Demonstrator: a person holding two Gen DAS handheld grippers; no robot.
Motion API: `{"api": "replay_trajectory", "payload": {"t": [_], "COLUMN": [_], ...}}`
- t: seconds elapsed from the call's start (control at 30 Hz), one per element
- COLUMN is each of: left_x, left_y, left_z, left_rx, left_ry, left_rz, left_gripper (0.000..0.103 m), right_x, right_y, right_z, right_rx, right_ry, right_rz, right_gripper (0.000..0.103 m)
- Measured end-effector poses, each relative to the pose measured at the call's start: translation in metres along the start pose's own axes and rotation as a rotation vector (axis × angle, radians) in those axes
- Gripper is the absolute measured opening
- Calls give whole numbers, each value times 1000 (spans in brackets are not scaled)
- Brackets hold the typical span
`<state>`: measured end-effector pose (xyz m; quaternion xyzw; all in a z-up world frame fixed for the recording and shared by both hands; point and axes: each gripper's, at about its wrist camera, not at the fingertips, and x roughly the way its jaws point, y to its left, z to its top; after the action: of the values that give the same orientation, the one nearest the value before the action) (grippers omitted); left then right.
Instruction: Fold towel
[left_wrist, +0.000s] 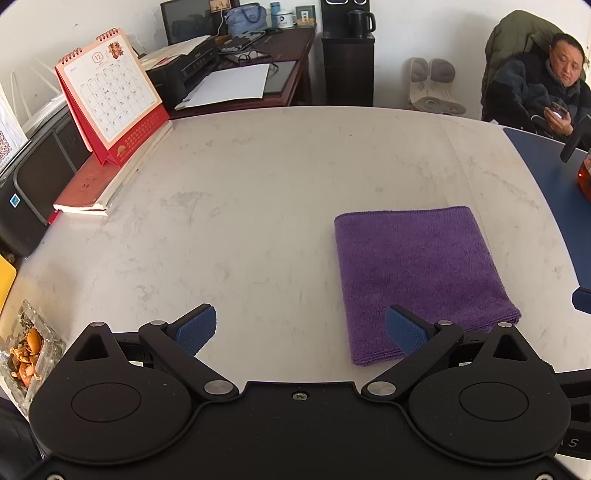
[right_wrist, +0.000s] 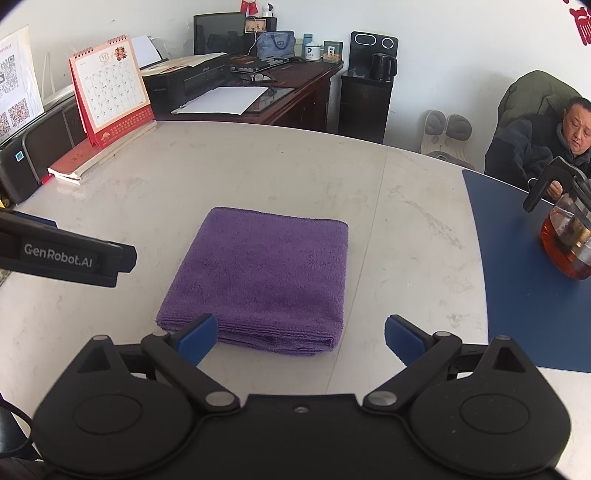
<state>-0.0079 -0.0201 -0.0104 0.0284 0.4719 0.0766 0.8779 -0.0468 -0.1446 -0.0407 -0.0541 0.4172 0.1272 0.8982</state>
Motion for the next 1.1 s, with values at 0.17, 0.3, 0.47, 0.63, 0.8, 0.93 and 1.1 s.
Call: {"api": "replay_trajectory", "payload": {"t": [0.17,0.3,0.47,0.63,0.8,0.93,1.1], "left_x": [-1,0,1,2,3,5,9], "left_y": [-1,-2,-1,-1,-1,-1,0], "left_z": [-1,-1,-1,-1,-1,-2,-3], "left_rx": [-1,-2,-1,-1,1,2,2], "left_ry": [4,9,12,16,21,29,42], "left_rz": [2,5,6,5,4,4,4], "left_gripper": [100,100,100,100,100,100,100], "right_x": [-2,-2,-1,-1,0,2,5], "right_y": [-7,-7,-7,-6,-7,-9,-12], "right_z": [2,2,2,2,2,3,5], "right_rx": [-4,-5,-4,-6,-3,1,7], "right_ry": [4,5,8,8,9,6,3], "right_rz": [2,2,0,-1,-1,2,5], "right_gripper": [97,97,97,97,97,97,97]}}
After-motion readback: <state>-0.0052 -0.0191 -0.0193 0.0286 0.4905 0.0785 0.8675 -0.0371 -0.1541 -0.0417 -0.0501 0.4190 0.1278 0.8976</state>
